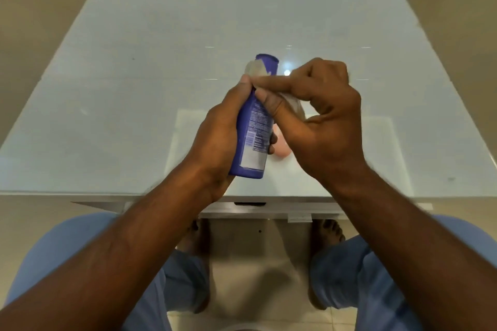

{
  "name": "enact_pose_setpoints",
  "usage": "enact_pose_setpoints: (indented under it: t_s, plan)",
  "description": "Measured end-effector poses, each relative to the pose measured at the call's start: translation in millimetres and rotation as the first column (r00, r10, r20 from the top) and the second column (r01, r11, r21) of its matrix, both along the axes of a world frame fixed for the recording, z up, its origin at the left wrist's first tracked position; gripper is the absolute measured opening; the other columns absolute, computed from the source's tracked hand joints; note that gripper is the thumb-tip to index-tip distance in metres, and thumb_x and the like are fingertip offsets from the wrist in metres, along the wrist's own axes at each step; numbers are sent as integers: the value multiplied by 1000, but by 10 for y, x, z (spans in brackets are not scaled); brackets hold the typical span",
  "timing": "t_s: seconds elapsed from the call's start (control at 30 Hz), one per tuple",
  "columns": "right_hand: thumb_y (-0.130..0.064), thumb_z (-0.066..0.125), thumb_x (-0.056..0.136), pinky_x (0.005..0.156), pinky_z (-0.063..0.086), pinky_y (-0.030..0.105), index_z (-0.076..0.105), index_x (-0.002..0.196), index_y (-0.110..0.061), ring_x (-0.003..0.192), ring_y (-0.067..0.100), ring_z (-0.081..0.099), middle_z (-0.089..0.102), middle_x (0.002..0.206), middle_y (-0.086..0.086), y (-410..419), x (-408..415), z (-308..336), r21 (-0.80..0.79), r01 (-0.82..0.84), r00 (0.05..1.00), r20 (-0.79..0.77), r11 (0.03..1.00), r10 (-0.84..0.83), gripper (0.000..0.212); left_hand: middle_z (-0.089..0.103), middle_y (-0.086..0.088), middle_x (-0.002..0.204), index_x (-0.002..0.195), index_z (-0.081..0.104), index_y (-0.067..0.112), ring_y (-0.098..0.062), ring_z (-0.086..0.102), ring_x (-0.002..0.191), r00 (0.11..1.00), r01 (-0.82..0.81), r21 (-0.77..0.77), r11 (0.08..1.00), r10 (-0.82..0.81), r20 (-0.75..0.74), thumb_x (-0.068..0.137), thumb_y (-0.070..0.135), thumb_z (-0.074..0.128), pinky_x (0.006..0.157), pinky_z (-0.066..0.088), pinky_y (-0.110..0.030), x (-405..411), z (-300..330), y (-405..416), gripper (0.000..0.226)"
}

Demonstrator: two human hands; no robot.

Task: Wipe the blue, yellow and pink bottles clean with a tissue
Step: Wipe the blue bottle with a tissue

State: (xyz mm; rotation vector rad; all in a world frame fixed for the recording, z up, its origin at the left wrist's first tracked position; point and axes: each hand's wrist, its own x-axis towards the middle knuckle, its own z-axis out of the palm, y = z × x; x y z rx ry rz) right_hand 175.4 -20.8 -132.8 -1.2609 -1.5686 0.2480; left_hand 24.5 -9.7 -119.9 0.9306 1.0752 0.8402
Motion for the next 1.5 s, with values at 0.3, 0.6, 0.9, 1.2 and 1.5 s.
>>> enact_pose_setpoints:
  t_s: [0.3,0.6,0.9,1.2,1.5]
  plan:
    - [-22,78,93,83,50,28,77,105,-25,93,24,63,70,92,4,-23,-25,-2,-21,-61,992,-113,998,58,13,73,-12,89,115,67,14,-23,69,68,981,11,-46,999,-1,195,94,53,46,64,59,-33,-74,29,52,49]
    - [-31,76,92,81,56,39,79,100,-22,99,21,67,72,99,-12,-45,-60,-19,-15,-73,982,-175,997,69,12,77,-16,92,116,66,12,-27,72,72,998,61,5,998,-61,30,83,60,46,71,61,-40,-66,-41,61,62]
    - [-40,70,92,85,50,15,69,99,-31,98,19,69,71,96,-14,-30,5,49,-24,20,979,-201,1000,-24,11,77,-1,91,108,70,18,-15,73,81,988,143,144,979,-133,-79,92,55,46,74,60,-27,-58,-48,66,47]
    - [-36,68,100,81,55,23,75,94,-31,95,15,70,76,92,-10,71,90,79,-211,60,921,-366,976,-135,11,67,5,76,89,66,32,-18,68,73,957,210,355,911,-117,-266,87,64,48,67,53,-24,-52,-49,59,37]
    - [-43,64,93,81,62,32,76,90,-27,92,20,72,76,88,-8,78,147,94,-194,21,916,-390,981,-96,20,64,10,75,92,66,32,-16,66,74,946,231,383,894,-115,-302,89,64,48,67,51,-23,-65,-44,61,37]
